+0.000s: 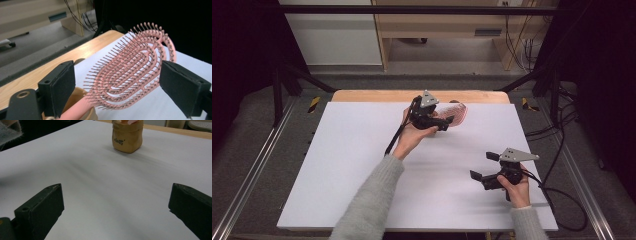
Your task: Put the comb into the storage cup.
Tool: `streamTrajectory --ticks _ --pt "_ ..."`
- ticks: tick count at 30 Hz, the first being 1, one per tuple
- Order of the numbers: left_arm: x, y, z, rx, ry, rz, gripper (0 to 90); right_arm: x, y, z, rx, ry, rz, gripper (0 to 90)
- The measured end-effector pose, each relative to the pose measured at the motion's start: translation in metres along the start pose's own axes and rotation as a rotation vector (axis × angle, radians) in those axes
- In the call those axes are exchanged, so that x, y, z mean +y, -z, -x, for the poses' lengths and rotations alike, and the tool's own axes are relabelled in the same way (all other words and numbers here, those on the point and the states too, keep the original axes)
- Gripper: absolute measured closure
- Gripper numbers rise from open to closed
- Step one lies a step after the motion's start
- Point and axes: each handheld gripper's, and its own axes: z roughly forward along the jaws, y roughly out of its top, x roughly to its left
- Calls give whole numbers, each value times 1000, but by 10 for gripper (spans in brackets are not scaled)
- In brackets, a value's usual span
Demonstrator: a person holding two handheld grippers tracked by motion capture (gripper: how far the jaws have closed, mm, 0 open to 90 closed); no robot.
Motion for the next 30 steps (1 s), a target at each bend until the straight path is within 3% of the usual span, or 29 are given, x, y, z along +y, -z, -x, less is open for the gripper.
streamTrajectory --ticks 6,11,30 --pt "0 12 -1 -12 38 33 76 0 -1 0 1 -2 0 4" --pt "0 25 -4 3 51 54 30 0 -1 0 2 -7 0 4" --pt "-15 79 -23 -21 125 92 15 -1 -2 0 -3 2 -5 4"
